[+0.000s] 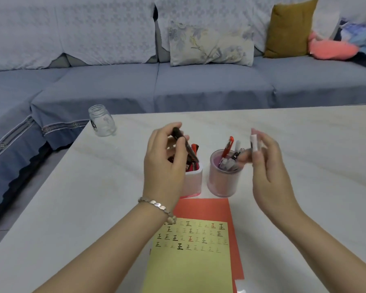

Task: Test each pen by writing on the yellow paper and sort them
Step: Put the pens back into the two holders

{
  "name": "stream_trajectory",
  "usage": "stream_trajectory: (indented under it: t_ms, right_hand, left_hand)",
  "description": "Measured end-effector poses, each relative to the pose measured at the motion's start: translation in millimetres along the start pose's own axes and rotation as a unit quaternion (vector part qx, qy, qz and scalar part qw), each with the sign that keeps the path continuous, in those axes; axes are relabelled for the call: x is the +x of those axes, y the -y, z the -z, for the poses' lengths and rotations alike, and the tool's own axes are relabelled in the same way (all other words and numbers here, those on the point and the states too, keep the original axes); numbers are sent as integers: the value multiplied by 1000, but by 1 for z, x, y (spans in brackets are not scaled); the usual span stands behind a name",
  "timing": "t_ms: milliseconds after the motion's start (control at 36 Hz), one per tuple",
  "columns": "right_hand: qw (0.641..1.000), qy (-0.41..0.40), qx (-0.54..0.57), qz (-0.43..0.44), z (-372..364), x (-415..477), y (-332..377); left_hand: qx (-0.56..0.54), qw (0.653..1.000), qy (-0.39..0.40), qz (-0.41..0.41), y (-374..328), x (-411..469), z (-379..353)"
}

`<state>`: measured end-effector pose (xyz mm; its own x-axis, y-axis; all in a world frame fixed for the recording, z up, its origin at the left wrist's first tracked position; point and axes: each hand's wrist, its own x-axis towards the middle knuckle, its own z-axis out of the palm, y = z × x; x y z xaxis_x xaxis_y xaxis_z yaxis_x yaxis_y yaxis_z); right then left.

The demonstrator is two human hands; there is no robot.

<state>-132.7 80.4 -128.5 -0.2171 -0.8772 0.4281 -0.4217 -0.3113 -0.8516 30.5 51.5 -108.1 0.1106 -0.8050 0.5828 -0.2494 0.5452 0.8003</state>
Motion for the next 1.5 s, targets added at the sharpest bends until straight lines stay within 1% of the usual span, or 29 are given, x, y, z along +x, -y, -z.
stream_trajectory:
  t_ms: [56, 111, 167, 250, 306, 389, 417, 472, 528, 556, 583, 639, 694, 750, 806, 833, 861, 889, 944, 972, 1028, 1083, 1111, 1167, 1222, 1306, 1500]
  right_hand:
    - [998, -16, 16, 64, 0, 7, 4]
    - [995, -29, 64, 76, -1, 15, 9]
    - [990, -48, 110, 79, -5, 22, 12]
    - [986, -74, 104, 104, -17, 28, 6]
    - [991, -63, 58, 107, -23, 30, -5]
    - [992, -6, -75, 101, -29, 29, -25]
    - [990, 10, -106, 96, -30, 28, -31]
    - [983, 16, -154, 99, -31, 25, -42]
    - [972, 26, -201, 120, -32, 21, -47]
    - [966, 41, -218, 134, -32, 18, -50]
    - [961, 55, -232, 136, -32, 17, -53]
    - [960, 67, -253, 94, -32, 14, -56]
    - [956, 46, -278, 78, -32, 12, -60]
    - [950, 21, -297, 90, -29, 11, -60]
    - [949, -10, -295, 107, -24, 8, -60]
    - [955, -29, -281, 90, -21, 6, -57]
    - [963, -45, -259, 53, -19, 4, -55]
    - [973, -48, -228, -4, -17, 2, -52]
    - [979, -21, -158, -129, -16, -1, -50]
    - [976, -12, -130, -172, -17, 0, -51]
    - [970, 0, -92, -226, -19, 5, -52]
    - [965, 14, -59, -255, -24, 12, -54]
    - [964, 21, -47, -259, -28, 14, -55]
    - [970, 17, -37, -239, -35, 17, -58]
    - [975, 8, -33, -221, -39, 19, -60]
    - [975, 7, -31, -219, -41, 21, -61]
    - [971, 48, -37, -233, -38, 23, -62]
  left_hand:
    - [71, 997, 9, -44, 10, 5, 1]
    - [116, 991, 25, -57, 19, 7, 1]
    - [144, 987, 46, -49, 26, 8, 1]
    - [170, 982, 81, -11, 38, 8, -1]
    - [187, 977, 98, 16, 47, 8, -1]
    - [236, 962, 131, 43, 64, 7, 1]
    - [258, 955, 142, 39, 68, 6, 2]
    - [296, 942, 157, 3, 75, 4, 4]
    - [324, 932, 157, -38, 83, 4, 5]
    - [328, 930, 160, -39, 84, 5, 5]
    - [318, 933, 168, -20, 84, 4, 4]
    - [283, 943, 172, 25, 84, 0, 4]
    - [241, 955, 154, 83, 86, -7, 6]
    - [167, 961, 138, 174, 87, -13, 7]
    - [98, 950, 136, 264, 92, -19, 8]
    - [73, 941, 141, 297, 94, -21, 8]
    - [58, 933, 148, 322, 96, -22, 8]
    - [44, 927, 152, 339, 98, -23, 7]
    - [26, 922, 150, 357, 101, -23, 6]
    - [19, 922, 146, 359, 102, -22, 5]
    - [4, 923, 138, 359, 103, -18, 3]
    - [-11, 925, 136, 355, 102, -14, 1]
    - [-15, 925, 139, 353, 102, -11, 2]
    - [-18, 923, 155, 351, 104, -6, 5]
    - [-35, 915, 178, 361, 106, 0, 8]
    - [-38, 907, 202, 368, 110, 5, 12]
    - [-19, 912, 196, 360, 106, 1, 7]
